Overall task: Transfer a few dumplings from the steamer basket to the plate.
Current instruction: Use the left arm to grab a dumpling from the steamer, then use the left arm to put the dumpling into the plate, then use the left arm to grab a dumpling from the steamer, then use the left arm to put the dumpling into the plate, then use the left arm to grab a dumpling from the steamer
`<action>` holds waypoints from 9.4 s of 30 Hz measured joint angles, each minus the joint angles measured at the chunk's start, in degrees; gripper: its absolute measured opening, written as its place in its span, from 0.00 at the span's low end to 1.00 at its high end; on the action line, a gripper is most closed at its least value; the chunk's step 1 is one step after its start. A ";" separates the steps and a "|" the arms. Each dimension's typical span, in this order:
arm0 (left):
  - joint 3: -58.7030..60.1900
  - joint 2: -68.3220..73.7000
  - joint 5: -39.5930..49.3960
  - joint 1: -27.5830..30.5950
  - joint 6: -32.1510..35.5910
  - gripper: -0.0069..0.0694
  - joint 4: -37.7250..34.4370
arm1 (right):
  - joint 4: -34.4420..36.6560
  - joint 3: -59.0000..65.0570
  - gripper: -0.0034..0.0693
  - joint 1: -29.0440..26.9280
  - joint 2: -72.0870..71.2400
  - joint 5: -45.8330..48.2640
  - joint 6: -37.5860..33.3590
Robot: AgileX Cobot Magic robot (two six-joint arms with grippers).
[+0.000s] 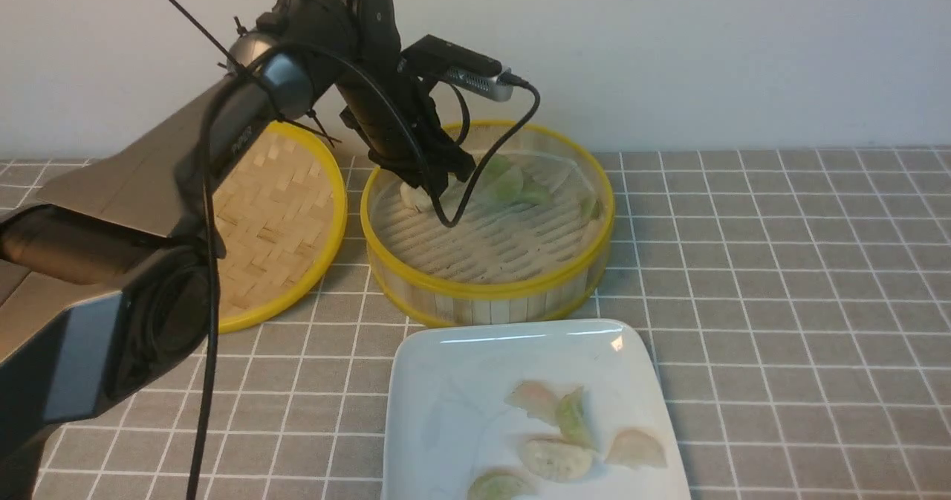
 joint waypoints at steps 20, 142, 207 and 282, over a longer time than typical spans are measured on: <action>-0.79 3.64 -4.85 -0.77 5.38 0.40 1.06 | 0.00 0.04 0.03 0.00 0.00 0.00 0.00; 19.45 -15.28 -13.84 -1.59 -11.47 0.12 2.26 | 0.06 0.04 0.03 0.00 0.00 0.00 0.00; 38.65 -27.36 5.46 -13.29 -7.91 0.32 -4.58 | 0.05 0.04 0.03 0.00 0.00 -0.03 -0.92; 10.50 3.27 -33.38 -2.19 -11.92 0.56 10.42 | 0.05 0.04 0.03 0.00 0.00 -0.03 -0.14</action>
